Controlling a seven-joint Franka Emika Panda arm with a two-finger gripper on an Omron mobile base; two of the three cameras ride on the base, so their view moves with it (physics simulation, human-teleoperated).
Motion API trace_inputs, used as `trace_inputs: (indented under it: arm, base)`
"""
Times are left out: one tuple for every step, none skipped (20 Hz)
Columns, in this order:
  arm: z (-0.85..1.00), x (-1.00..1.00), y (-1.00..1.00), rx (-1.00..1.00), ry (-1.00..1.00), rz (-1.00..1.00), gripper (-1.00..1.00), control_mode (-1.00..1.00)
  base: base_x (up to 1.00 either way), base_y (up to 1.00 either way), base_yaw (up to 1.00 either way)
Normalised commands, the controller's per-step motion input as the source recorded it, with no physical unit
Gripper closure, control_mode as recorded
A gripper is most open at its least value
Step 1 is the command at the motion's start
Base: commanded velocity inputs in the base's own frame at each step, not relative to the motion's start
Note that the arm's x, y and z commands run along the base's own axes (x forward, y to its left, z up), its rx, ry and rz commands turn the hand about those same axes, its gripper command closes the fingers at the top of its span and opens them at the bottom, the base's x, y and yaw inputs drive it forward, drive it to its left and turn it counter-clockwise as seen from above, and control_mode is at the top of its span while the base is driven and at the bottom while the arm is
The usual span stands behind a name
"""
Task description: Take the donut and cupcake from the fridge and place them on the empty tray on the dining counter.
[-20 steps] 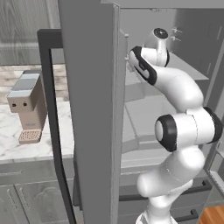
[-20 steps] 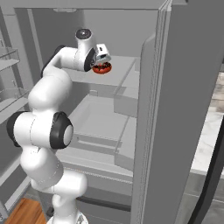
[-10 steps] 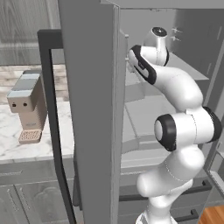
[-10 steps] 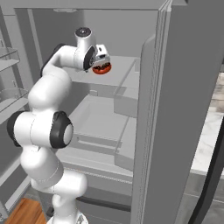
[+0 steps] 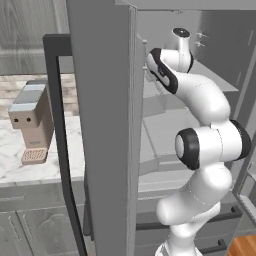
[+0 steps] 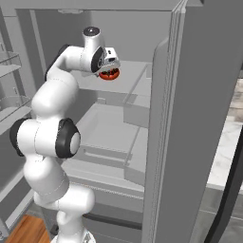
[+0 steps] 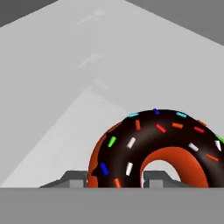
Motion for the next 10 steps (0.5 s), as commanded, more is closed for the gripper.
trace_inputs:
  arm:
    - [-0.05, 0.00, 0.00, 0.00, 0.00, 0.00, 1.00, -1.00]
    - [-0.31, -0.23, 0.00, 0.00, 0.00, 0.00, 1.00, -1.00]
    - [-0.49, -0.53, -0.02, 0.00, 0.00, 0.00, 1.00, -1.00]
    - [-0.55, -0.81, -0.12, 0.00, 0.00, 0.00, 1.00, -1.00]
    - [-0.54, -1.00, -0.21, 0.00, -0.06, 0.00, 1.00, -1.00]
    - [-0.57, -1.00, -0.35, 0.00, -0.01, -0.01, 1.00, -1.00]
    - [-0.46, -1.00, -0.45, 0.00, -0.01, -0.01, 1.00, -1.00]
    - [-0.31, -1.00, -0.54, 0.02, -0.06, -0.01, 1.00, -1.00]
    - [-0.21, -1.00, -0.59, 0.03, -0.09, 0.00, 1.00, -1.00]
    - [-0.06, -1.00, -0.60, 0.05, -0.16, 0.00, 1.00, -1.00]
  base:
    - [0.00, 0.00, 0.00]
    - [0.00, 0.00, 0.00]
    - [0.00, 0.00, 0.00]
    - [0.00, 0.00, 0.00]
    - [0.00, 0.00, 0.00]
    - [0.00, 0.00, 0.00]
    - [0.00, 0.00, 0.00]
    - [0.00, 0.00, 0.00]
    - [0.00, 0.00, 0.00]
    - [0.00, 0.00, 0.00]
